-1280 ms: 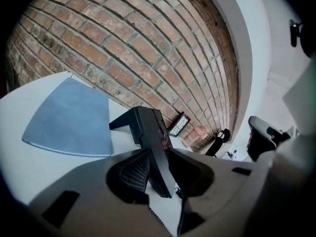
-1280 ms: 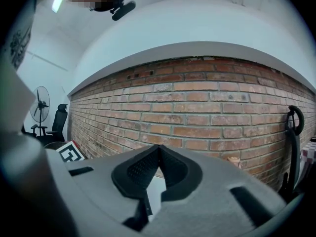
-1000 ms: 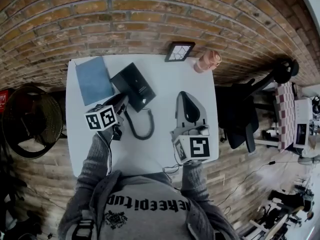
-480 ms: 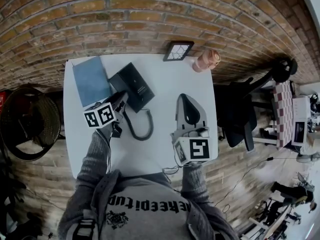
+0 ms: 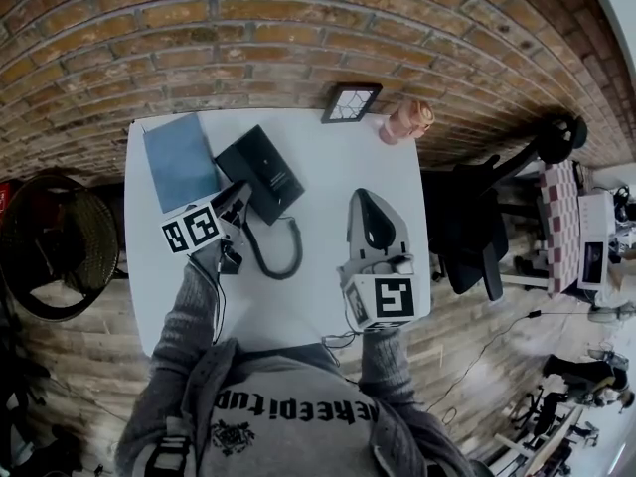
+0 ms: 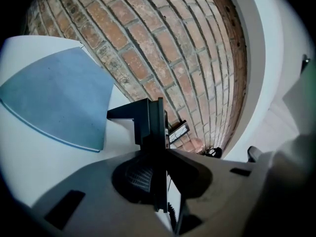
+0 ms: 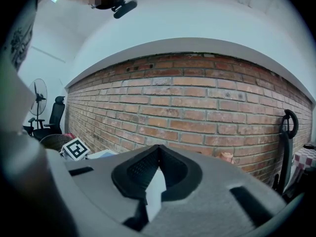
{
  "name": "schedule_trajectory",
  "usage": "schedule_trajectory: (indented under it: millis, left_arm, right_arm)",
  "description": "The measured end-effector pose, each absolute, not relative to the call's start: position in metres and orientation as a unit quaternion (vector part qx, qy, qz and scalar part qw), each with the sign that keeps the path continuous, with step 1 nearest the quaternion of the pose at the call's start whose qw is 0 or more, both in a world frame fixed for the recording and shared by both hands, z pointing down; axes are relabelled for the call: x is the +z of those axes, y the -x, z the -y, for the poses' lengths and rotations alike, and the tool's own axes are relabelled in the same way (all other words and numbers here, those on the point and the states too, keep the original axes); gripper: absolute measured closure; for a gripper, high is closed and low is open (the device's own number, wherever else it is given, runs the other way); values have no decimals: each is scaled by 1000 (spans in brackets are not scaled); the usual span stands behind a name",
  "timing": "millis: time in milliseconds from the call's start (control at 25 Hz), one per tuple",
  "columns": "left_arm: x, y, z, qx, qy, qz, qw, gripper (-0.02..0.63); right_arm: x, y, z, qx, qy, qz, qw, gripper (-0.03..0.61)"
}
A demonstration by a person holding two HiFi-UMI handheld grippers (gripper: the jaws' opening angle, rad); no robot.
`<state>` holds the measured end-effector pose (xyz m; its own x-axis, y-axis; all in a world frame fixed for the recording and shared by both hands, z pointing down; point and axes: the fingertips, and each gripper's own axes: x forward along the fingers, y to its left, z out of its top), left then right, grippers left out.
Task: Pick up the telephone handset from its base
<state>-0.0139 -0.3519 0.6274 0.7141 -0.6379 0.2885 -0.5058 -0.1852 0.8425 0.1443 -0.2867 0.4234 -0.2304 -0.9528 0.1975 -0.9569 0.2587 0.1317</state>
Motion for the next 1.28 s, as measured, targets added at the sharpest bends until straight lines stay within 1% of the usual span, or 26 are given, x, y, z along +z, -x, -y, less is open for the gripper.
schedule_trajectory:
  millis: [280, 480, 800, 1280]
  left_arm:
    - [608, 12, 351, -71, -778, 368, 504, 546]
    - [585, 15, 347, -98, -782, 364, 497, 546]
    - [547, 22, 336, -106, -799, 371, 462, 546]
    - [494, 49, 310, -124, -811, 391, 416, 546]
  right_arm:
    - [416, -147, 282, 11, -610, 783, 119, 572]
    - [411, -149, 277, 6, -608, 785, 114, 574]
    - [394, -149, 273, -21, -602, 795, 71, 574]
    - [375, -133, 262, -36, -583, 811, 47, 574]
